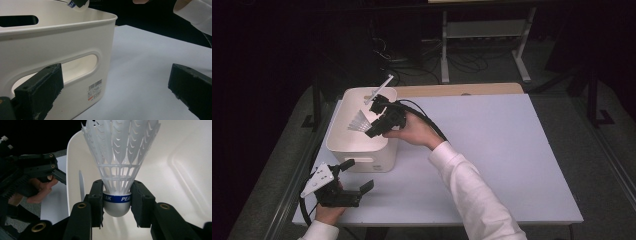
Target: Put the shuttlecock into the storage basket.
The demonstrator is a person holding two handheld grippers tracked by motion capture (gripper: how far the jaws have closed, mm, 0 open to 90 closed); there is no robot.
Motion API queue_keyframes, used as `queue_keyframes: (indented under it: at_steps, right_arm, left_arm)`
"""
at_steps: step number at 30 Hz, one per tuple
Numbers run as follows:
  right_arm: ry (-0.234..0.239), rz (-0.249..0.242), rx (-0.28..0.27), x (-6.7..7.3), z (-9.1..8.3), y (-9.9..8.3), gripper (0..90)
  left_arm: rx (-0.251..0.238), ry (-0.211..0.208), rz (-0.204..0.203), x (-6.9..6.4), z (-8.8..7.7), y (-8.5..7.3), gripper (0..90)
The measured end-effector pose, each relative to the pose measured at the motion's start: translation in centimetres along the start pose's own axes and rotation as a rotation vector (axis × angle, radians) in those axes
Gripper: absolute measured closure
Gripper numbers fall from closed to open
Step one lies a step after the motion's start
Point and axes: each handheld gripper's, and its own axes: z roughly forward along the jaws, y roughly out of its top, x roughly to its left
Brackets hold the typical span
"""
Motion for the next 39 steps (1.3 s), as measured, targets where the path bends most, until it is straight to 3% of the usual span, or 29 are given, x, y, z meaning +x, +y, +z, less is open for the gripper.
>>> queue_keyframes:
  at_steps: [8, 11, 14, 18, 21, 23, 26, 39]
  right_arm:
    - [-0.008, 0.004, 0.017, -0.1, 0.6, -0.1, 62.1]
    - [0.018, 0.012, 0.017, -0.3, 0.8, -0.2, 49.1]
    - [0.012, 0.011, 0.022, -0.3, 0.6, -0.2, 35.9]
    - [0.013, -0.015, -0.022, -0.2, -0.2, -0.3, 19.6]
    - [0.017, 0.000, -0.057, -0.2, -1.1, -0.4, 12.8]
    - [0.012, -0.002, -0.072, -0.3, -1.6, -0.5, 11.3]
    - [0.005, -0.017, -0.094, -0.3, -2.1, -0.6, 1.7]
    - [-0.052, -0.008, -0.182, -1.0, -4.8, -2.3, 0.0]
  left_arm:
    - [-0.007, -0.001, -0.011, 0.0, 0.0, 0.0, 0.0]
    - [-0.008, 0.000, -0.010, 0.0, 0.0, 0.0, 0.0]
    - [-0.008, 0.000, -0.011, 0.0, 0.0, 0.0, 0.0]
    - [-0.006, 0.000, -0.001, 0.0, -0.1, 0.0, 0.0]
    - [-0.016, -0.004, -0.017, -0.2, 0.0, 0.0, 0.0]
    - [-0.022, -0.007, -0.018, -0.1, 0.1, 0.0, 0.0]
    - [-0.015, -0.006, -0.007, -0.1, 0.1, 0.0, 0.0]
    - [-0.010, -0.010, -0.009, -0.3, 0.1, 0.0, 0.0]
